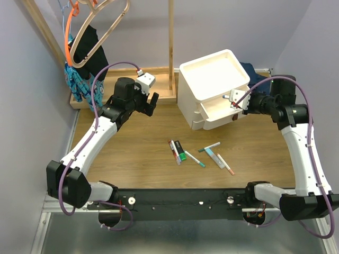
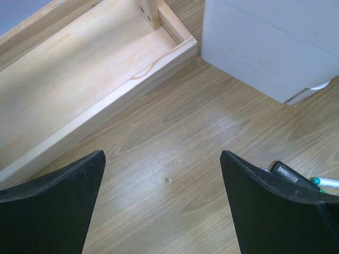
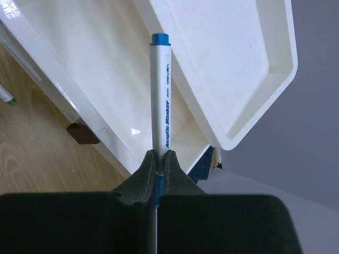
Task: Sort the stationery into containers
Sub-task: Place the pen in the drawer, then pick up the pen from the center of the board.
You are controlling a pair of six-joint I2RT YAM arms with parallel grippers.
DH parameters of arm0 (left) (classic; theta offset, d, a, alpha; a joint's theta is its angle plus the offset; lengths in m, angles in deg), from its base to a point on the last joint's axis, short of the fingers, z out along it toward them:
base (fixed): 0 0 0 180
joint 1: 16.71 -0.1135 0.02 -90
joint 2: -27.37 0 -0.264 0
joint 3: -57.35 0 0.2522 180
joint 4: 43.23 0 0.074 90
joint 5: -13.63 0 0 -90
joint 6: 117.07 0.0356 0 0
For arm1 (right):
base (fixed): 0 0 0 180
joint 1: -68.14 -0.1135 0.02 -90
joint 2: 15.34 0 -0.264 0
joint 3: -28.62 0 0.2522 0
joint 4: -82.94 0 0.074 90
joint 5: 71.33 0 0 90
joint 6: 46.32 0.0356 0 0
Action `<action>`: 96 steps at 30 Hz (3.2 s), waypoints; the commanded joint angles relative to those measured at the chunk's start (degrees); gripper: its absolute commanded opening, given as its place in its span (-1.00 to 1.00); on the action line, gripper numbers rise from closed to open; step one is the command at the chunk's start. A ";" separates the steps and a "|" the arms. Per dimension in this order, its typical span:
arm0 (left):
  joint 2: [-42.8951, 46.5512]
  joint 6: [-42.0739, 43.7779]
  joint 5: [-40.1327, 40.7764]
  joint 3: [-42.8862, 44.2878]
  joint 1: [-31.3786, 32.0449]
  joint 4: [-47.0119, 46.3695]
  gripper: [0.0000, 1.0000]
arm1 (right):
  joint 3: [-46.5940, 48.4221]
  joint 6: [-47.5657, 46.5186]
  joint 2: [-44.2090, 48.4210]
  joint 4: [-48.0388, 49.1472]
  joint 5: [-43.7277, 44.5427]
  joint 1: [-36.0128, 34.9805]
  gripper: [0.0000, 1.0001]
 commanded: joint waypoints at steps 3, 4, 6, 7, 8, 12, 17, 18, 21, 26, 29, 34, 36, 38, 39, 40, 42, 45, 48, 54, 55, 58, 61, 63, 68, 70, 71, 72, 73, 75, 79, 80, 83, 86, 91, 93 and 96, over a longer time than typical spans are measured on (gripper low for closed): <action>0.05 -0.88 -0.73 0.02 -0.56 -1.23 0.97 | -3.07 -3.71 -0.52 2.10 0.49 -0.21 -0.70; -0.12 -0.88 -0.82 0.10 -0.64 -1.22 0.97 | -3.52 -3.54 -0.17 3.06 0.31 -0.21 -0.65; -0.48 -1.06 -0.82 0.45 -0.65 -1.22 0.97 | -4.49 -2.23 0.27 4.65 -0.12 -0.21 -0.40; -0.48 -1.14 -0.82 0.54 -0.65 -1.22 0.97 | -5.45 -1.44 0.45 6.40 -0.21 -0.21 -0.29; -0.82 -1.32 -0.99 0.63 -0.65 -1.22 0.97 | -5.89 -0.30 0.97 7.02 -0.39 -0.21 -0.19; -1.18 -1.32 -0.82 1.24 -0.65 -1.14 0.97 | -7.65 2.52 3.78 10.28 -0.13 -0.21 0.15; -1.09 -1.50 -0.73 1.60 -0.73 -1.23 0.97 | -5.64 19.86 8.18 11.60 -0.92 -0.21 0.17; -1.09 -1.67 -0.73 1.60 -0.82 -1.14 0.97 | -4.50 24.02 8.88 11.51 -1.09 -0.21 0.17; -1.18 -2.37 -0.82 1.86 -0.82 -1.22 0.97 | -2.56 39.84 10.91 8.80 -1.18 -0.21 0.17; -1.70 -3.95 -1.52 2.04 -0.82 -1.49 0.97 | -2.73 58.23 10.21 0.98 -4.25 -0.21 0.17; -2.23 -4.48 -2.14 2.21 -0.73 -1.49 0.97 | -3.78 57.03 7.76 -4.91 -7.51 -0.21 0.17; -2.32 -4.92 -2.31 2.30 -0.73 -1.40 0.98 | -6.24 49.12 3.53 -13.70 -4.70 -0.21 0.11; -2.06 -4.84 -2.14 2.21 -0.73 -1.31 0.97 | -9.49 46.65 3.79 -13.36 -2.43 -0.21 0.11; -1.80 -4.40 -1.79 2.04 -0.82 -1.22 0.97 | -11.60 43.07 4.14 -13.19 -2.85 -0.29 0.13; -1.71 -4.40 -1.70 2.04 -0.82 -1.14 0.97 | -13.61 42.78 4.23 -12.66 -3.03 -0.30 0.15; -1.71 -3.96 -1.52 1.78 -0.82 -1.22 0.97 | -14.93 43.30 4.40 -10.83 -2.77 -0.30 0.17; -1.27 -3.78 -1.26 1.69 -1.00 -1.14 0.97 | -16.87 43.83 3.97 -9.59 -1.81 -1.08 0.18; -0.57 -3.43 -1.08 1.25 -1.52 -0.96 0.97 | -19.34 44.71 2.04 -7.13 1.44 -4.77 0.17; -0.04 -3.78 -1.08 0.72 -2.58 -0.96 0.97 | -22.06 44.71 0.72 -5.37 6.37 -9.34 0.17; 0.84 -4.04 -1.26 0.19 -3.90 -0.87 0.97 | -27.16 44.10 -1.48 -1.24 11.12 -15.58 0.16; 0.93 -4.13 -1.35 -0.07 -3.90 -0.96 0.97 | -27.43 44.01 -1.66 -0.19 11.30 -16.02 0.13; 0.93 -4.48 -1.61 -0.07 -3.99 -0.87 0.97 | -27.87 44.10 -1.57 2.10 11.21 -18.75 0.11; 0.84 -4.75 -1.87 0.01 -3.99 -1.05 0.97 | -27.87 44.89 -2.18 3.51 11.91 -21.56 0.11; 0.67 -5.01 -2.05 0.10 -3.99 -1.22 0.97 | -27.78 45.59 -2.80 4.13 12.00 -22.97 0.11; 0.75 -4.75 -1.88 0.54 -3.99 -1.05 0.97 | -26.20 47.26 -4.21 4.83 11.21 -24.46 0.11; 0.84 -4.57 -1.79 0.45 -4.16 -0.79 0.97 | -26.11 47.52 -3.86 4.22 12.17 -24.47 0.11; 0.93 -4.57 -1.87 0.45 -4.25 -0.70 0.97 | -26.02 47.53 -3.60 3.87 12.79 -24.55 0.11; 1.10 -4.49 -1.87 0.45 -4.25 -0.70 0.97 | -26.11 47.53 -2.64 3.52 13.40 -24.55 0.11; 1.19 -4.48 -1.79 0.28 -4.34 -0.61 0.97 | -26.46 47.35 -2.19 3.08 14.63 -24.55 0.11; 1.46 -4.40 -1.70 -0.16 -4.51 -0.70 0.97 | -28.56 47.09 -0.61 2.99 15.86 -24.73 0.11; 1.90 -4.75 -2.05 -1.48 -4.78 -1.22 0.97 | -31.91 45.24 -1.13 3.77 16.75 -25.52 0.10; 2.16 -4.75 -2.14 -1.74 -4.86 -1.31 0.97 | -32.35 44.81 -1.39 4.21 16.57 -26.30 0.10; 2.68 -4.83 -2.14 -2.27 -5.13 -1.05 0.97 | -32.96 44.80 -2.01 6.15 16.57 -28.32 0.08; 3.21 -4.84 -2.22 -2.80 -5.39 -0.79 0.97 | -32.97 44.80 -2.19 5.54 16.75 -29.65 0.04; 4.00 -5.10 -2.31 -3.67 -5.83 -0.87 0.97 | -33.49 44.98 -0.26 0.98 18.15 -30.44 0.04; 4.53 -5.10 -2.31 -3.94 -6.01 -1.05 0.97 | -33.32 46.11 2.71 -0.08 18.50 -30.53 0.04; 5.06 -5.36 -2.84 -4.55 -6.44 -1.31 0.97 | -32.10 48.30 5.63 -1.76 18.59 -30.53 0.04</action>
